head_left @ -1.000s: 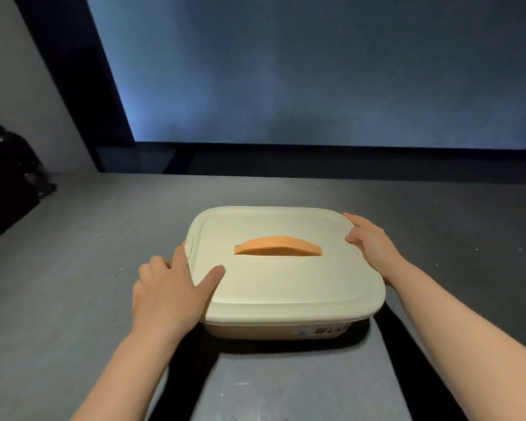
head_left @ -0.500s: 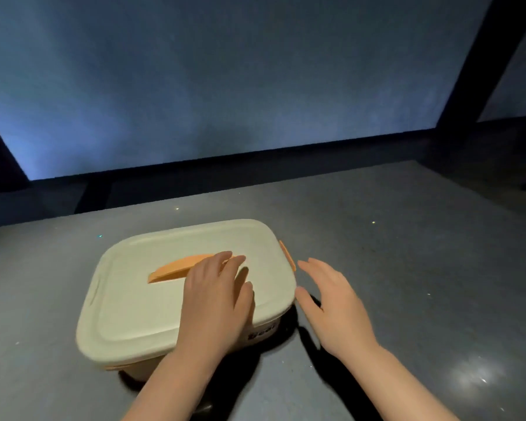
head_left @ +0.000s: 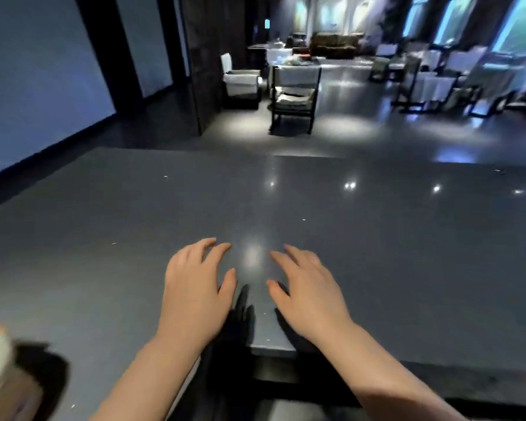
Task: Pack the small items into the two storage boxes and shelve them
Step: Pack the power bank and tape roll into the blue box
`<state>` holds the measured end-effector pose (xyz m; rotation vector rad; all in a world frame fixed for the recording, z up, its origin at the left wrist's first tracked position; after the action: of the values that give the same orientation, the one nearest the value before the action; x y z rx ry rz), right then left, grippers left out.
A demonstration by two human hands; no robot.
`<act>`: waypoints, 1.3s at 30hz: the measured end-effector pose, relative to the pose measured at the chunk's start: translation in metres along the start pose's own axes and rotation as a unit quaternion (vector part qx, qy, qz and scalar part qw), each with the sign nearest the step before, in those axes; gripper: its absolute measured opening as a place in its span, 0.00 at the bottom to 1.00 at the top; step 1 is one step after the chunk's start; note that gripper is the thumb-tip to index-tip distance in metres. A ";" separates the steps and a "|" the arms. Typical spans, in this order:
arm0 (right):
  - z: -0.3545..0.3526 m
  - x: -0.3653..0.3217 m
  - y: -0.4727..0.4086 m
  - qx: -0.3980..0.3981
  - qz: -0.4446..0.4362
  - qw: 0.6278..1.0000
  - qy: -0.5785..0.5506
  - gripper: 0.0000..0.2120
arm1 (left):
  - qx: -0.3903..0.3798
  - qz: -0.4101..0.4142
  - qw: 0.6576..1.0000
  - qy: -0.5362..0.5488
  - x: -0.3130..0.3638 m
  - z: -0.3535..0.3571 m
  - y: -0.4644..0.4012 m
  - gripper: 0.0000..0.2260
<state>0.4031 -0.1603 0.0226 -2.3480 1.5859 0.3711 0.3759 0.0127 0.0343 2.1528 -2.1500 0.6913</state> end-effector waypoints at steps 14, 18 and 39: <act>-0.152 0.276 0.346 0.210 0.479 0.851 0.057 0.26 | -0.181 0.425 0.868 0.185 0.450 0.129 0.063 0.27; -0.187 0.322 0.428 0.237 0.532 0.810 0.071 0.25 | -0.198 0.476 0.831 0.210 0.552 0.146 0.103 0.24; -0.316 0.615 0.553 0.229 0.674 0.697 0.086 0.23 | -0.247 0.580 0.743 0.226 0.927 0.282 0.097 0.18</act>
<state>0.1289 -1.0014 0.0418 -0.5047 2.7923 -0.0317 0.3214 -0.9593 0.0490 0.1679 -2.6871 0.4352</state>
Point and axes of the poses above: each hand's wrist, its own y-axis away from the middle knuckle, its own z-axis out of the palm, x = y × z, the point moved 3 cm from there along -y, towards the middle knuckle, and after that the axes turned 5 degrees about -x, right-handed, at the moved point
